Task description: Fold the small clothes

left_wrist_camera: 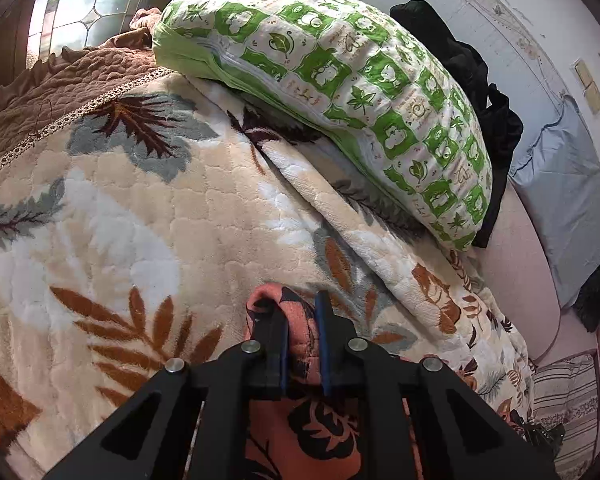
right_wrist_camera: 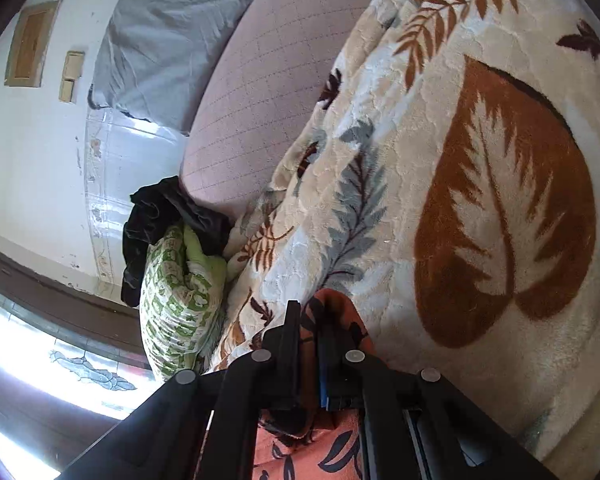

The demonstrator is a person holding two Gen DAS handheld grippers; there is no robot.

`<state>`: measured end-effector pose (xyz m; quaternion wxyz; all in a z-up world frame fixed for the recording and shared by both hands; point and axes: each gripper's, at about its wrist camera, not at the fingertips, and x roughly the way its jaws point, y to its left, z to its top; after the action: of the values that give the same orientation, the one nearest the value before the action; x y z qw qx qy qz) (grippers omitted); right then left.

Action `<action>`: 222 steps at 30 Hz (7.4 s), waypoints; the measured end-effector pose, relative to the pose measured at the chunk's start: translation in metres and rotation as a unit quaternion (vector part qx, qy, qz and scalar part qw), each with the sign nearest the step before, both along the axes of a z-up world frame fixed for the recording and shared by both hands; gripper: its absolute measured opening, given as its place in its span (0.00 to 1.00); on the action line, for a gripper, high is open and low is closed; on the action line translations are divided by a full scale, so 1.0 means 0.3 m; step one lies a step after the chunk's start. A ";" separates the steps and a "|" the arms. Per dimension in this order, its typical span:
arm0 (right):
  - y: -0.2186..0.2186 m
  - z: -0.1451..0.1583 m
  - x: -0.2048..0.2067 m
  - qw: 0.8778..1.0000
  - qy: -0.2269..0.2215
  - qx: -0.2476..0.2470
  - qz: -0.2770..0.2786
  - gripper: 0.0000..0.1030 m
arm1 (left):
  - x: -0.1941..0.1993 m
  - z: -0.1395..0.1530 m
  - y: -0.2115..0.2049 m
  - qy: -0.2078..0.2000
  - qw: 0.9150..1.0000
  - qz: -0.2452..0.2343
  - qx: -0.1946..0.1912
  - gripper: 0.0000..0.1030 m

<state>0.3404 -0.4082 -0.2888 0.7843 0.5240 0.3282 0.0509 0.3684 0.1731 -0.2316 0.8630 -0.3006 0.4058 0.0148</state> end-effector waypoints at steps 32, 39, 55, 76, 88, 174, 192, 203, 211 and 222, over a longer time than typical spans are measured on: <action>0.749 0.127 -0.043 0.900 0.079 -0.279 0.326 0.40 | -0.376 0.021 -0.162 0.091 0.983 0.013 0.157 0.75; 0.862 0.119 0.261 0.901 0.096 -0.337 0.254 0.40 | -0.330 -0.022 -0.117 0.107 0.985 -0.003 0.135 0.75; 0.549 0.264 -0.019 0.904 0.092 -0.378 0.179 0.40 | -0.351 -0.003 -0.140 0.095 0.979 -0.015 0.177 0.75; 1.313 0.171 0.172 0.846 0.102 -0.350 0.388 0.43 | -0.353 -0.001 -0.009 0.107 0.985 0.009 0.133 0.77; 1.259 0.166 0.355 0.895 0.065 -0.334 0.287 0.43 | -0.353 0.009 0.013 0.104 0.987 0.000 0.123 0.77; 0.450 0.116 -0.342 0.938 0.136 -0.257 0.189 0.40 | -0.470 -0.039 -0.355 0.067 0.907 -0.077 0.408 0.82; 0.475 0.174 -0.357 0.931 0.101 -0.296 0.191 0.43 | -0.465 -0.042 -0.339 0.068 0.917 -0.075 0.386 0.82; 0.438 0.122 -0.334 0.917 0.134 -0.331 0.176 0.46 | -0.459 -0.041 -0.325 0.073 0.923 -0.070 0.371 0.84; 0.501 0.132 -0.346 0.896 0.124 -0.385 0.185 0.53 | -0.548 0.075 -0.365 0.031 0.937 -0.072 0.341 0.84; 0.623 0.206 -0.384 0.880 0.064 -0.421 0.210 0.52 | -0.489 -0.020 -0.486 0.051 0.930 -0.134 0.337 0.87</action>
<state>0.2251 -0.2212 -0.2271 0.8792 0.0652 0.4705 0.0380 0.2217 0.0272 -0.2377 0.8855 0.0667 0.4571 0.0505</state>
